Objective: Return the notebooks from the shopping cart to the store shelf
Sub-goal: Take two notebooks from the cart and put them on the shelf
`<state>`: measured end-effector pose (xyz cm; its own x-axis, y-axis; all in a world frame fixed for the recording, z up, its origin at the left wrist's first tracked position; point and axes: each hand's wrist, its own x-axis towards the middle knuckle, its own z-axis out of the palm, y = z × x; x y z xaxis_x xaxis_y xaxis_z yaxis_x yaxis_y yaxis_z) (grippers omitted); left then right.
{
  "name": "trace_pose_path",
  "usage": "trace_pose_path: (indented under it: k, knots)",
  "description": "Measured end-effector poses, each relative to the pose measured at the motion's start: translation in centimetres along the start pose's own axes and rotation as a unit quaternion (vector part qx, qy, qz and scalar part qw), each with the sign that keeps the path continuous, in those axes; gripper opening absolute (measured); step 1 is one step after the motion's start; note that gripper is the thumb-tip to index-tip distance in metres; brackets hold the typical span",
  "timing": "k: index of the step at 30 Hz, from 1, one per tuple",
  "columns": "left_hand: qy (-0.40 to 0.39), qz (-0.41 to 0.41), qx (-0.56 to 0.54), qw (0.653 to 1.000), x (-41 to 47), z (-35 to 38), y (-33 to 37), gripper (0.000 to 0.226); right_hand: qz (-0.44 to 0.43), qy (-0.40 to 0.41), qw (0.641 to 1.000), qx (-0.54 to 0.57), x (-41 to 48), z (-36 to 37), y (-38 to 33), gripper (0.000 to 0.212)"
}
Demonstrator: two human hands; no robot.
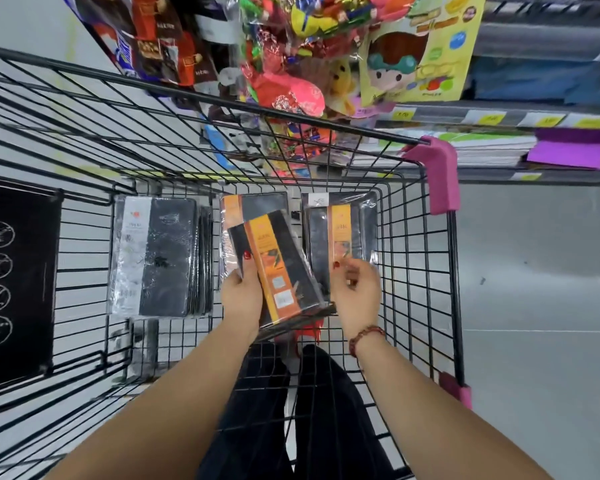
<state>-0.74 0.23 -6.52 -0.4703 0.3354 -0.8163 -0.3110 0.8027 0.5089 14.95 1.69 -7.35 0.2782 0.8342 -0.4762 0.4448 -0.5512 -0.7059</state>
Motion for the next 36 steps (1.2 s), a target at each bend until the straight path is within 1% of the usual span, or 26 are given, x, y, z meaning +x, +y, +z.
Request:
trace_pose_path:
  k: [1,2,4,6,9,11,13,15,19,22,24,26,28,30,32,34,36]
  knots:
    - [0.014,0.003,0.009,1.0,0.2,-0.4,0.1,0.037,0.001,0.038,0.998,-0.052,0.7,-0.2,0.6,0.027]
    - [0.028,0.008,0.017,0.999,0.5,-0.8,0.2,0.037,0.009,0.054,0.993,-0.105,1.4,-0.3,1.2,0.038]
    - [0.058,0.022,0.041,0.997,1.2,-1.4,0.1,0.039,0.034,0.026,0.981,-0.191,2.4,-0.3,1.9,0.06]
    - [0.072,0.036,0.068,0.994,1.6,-2.1,-0.2,0.042,0.06,0.002,0.969,-0.238,2.9,0.2,1.9,0.077]
    - [0.056,0.029,0.085,0.994,2.2,-3.1,-1.0,0.043,0.099,0.007,0.956,-0.277,2.9,1.1,1.6,0.092]
    - [0.048,0.024,0.087,0.995,2.1,-3.4,-1.2,0.042,0.117,0.01,0.947,-0.297,3.0,1.3,1.3,0.094]
    - [0.041,0.022,0.082,0.996,1.8,-3.6,-1.2,0.042,0.124,-0.002,0.941,-0.314,3.1,1.3,1.1,0.093]
    - [0.033,0.025,0.082,0.996,1.3,-3.9,-1.0,0.041,0.113,-0.003,0.938,-0.328,3.1,1.4,1.0,0.086]
    - [0.016,0.035,0.107,0.994,0.3,-4.8,-0.6,0.044,0.097,0.044,0.942,-0.318,2.0,1.3,0.7,0.058]
    - [0.008,0.041,0.114,0.993,-0.2,-5.6,-0.6,0.051,0.134,0.034,0.945,-0.295,1.5,0.6,0.8,0.043]
    - [-0.004,0.045,0.119,0.992,-0.7,-6.1,-0.5,0.047,0.132,0.025,0.951,-0.279,1.3,0.1,1.0,0.035]
    - [-0.014,0.055,0.122,0.991,-1.2,-6.5,-0.2,0.04,0.111,0.015,0.959,-0.261,1.0,-0.3,1.0,0.022]
    - [-0.016,0.062,0.129,0.99,-1.7,-7.1,0.1,0.037,0.095,0.008,0.974,-0.205,0.4,-0.7,0.7,0.007]
    - [-0.015,0.07,0.132,0.989,-2.4,-7.8,0.7,0.037,0.075,0.005,0.988,-0.133,-0.4,-1.2,0.2,0.009]
    - [-0.009,0.073,0.131,0.989,-2.8,-8.5,1.0,0.038,0.06,0.012,0.995,-0.084,-1.3,-2.1,-0.9,0.01]
    - [-0.005,0.071,0.129,0.989,-3.7,-9.0,1.9,0.035,0.05,0.032,0.997,-0.04,-2.3,-3.0,-2.0,0.023]
    - [-0.011,0.075,0.119,0.99,-4.6,-9.3,2.9,0.036,0.052,0.05,0.997,0.015,-3.3,-4.0,-3.1,0.032]
